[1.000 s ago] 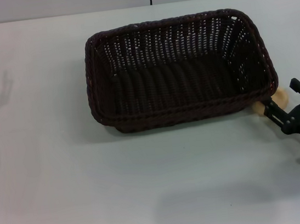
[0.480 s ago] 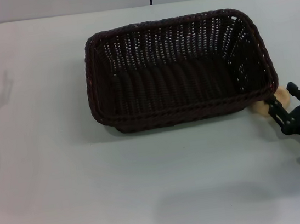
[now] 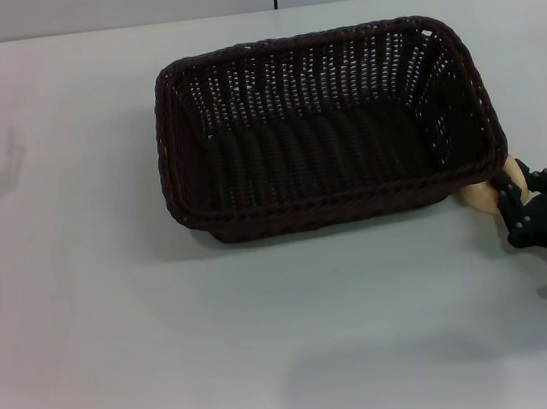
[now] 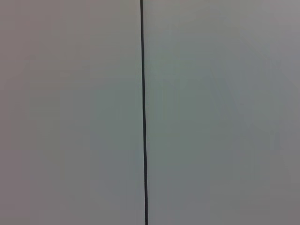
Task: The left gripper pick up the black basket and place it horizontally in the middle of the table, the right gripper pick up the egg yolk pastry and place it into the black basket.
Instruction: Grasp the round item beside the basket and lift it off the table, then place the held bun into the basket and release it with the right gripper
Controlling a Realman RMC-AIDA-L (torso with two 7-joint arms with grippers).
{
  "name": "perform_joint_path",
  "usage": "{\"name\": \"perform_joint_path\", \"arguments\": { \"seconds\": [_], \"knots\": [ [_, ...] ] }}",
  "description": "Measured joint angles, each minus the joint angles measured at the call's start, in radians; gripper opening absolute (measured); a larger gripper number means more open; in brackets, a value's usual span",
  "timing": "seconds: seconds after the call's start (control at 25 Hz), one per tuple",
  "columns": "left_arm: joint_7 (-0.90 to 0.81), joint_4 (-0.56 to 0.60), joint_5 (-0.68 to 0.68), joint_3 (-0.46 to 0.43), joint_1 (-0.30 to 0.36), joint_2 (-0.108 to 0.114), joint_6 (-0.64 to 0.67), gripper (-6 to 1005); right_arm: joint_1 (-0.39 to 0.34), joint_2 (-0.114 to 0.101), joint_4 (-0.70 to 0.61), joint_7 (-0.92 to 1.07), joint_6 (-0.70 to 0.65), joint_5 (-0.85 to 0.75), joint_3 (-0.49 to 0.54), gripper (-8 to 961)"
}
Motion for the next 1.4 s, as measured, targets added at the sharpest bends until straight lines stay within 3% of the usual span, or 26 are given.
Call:
{"name": "perform_joint_path", "arguments": {
  "seconds": [0.56,0.96,1.4],
  "knots": [
    [0.0,0.0,0.0,0.002,0.0,0.0,0.01,785,-0.042,-0.002,0.027,-0.027,-0.127,0.002,0.012,110],
    [0.0,0.0,0.0,0.002,0.002,0.0,0.01,784,-0.134,0.002,0.12,-0.189,-0.229,0.028,0.01,57],
    [0.0,0.0,0.0,0.002,0.002,0.0,0.012,784,-0.149,0.001,0.126,-0.261,-0.464,0.036,-0.079,42]
  ]
}}
